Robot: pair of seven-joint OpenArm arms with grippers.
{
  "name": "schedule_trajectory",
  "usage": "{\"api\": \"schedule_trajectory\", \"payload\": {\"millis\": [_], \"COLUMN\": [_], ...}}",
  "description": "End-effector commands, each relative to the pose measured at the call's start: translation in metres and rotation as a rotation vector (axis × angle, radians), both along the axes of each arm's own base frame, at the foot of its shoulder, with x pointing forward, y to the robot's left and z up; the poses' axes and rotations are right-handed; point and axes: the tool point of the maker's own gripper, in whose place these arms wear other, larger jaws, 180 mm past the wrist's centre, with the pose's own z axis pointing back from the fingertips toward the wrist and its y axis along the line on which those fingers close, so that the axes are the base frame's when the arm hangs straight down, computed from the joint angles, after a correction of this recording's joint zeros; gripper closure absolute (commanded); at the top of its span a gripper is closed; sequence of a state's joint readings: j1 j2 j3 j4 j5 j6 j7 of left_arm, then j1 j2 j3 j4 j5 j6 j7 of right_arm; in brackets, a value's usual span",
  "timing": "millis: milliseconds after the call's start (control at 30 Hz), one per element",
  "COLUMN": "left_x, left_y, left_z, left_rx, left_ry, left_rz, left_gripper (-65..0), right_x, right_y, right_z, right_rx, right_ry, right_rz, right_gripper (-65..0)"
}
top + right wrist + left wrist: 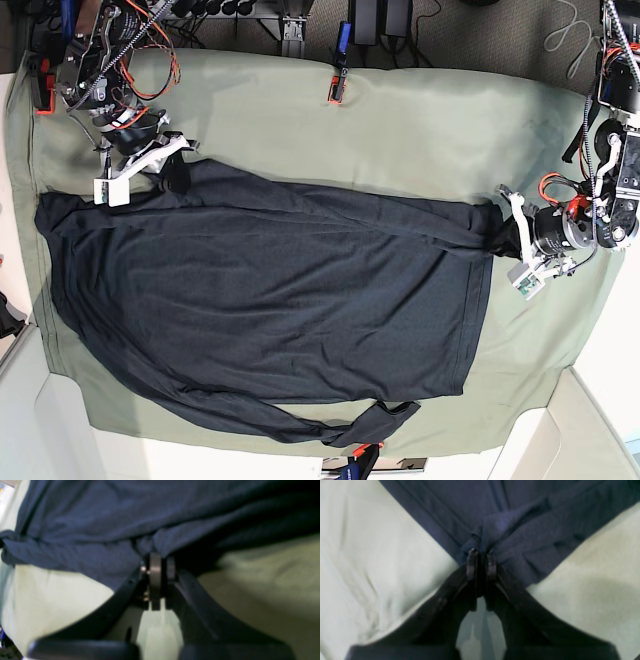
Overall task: Fold the T-shirt properly
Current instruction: 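Drag the shirt edge with both grippers toward the robot's base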
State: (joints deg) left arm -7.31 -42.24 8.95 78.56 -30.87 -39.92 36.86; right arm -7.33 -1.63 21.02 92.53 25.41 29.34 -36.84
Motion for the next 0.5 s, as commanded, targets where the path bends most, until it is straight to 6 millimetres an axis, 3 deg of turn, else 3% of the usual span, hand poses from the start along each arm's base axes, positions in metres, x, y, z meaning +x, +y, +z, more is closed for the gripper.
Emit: {"api": "schedule_trajectory", "payload": {"millis": [0,267,467], "left_x": [0.009,0.008,0.017], "left_y": [0.005,0.006,0.001], "left_z": [0.016,0.015,0.024], "left_rx": [-0.005,-0.003,-0.023], "left_ry": [-0.037,-0.029,-0.095], "left_rz": [0.004,0.006,-0.008], "left_gripper": [-5.0,-5.0,-5.0], "right_x": [0.019,0.071,0.094], "right_y": [-0.004,-0.014,-0.016], "right_z": [0.027,0.067,0.062], "right_rx": [0.008,-0.066,-0.086], "right_ry": [-0.11,-0.237,-0.216], "right_rz": [-0.016,-0.026,-0.021], "right_gripper": [0.0,0.0,0.0]}}
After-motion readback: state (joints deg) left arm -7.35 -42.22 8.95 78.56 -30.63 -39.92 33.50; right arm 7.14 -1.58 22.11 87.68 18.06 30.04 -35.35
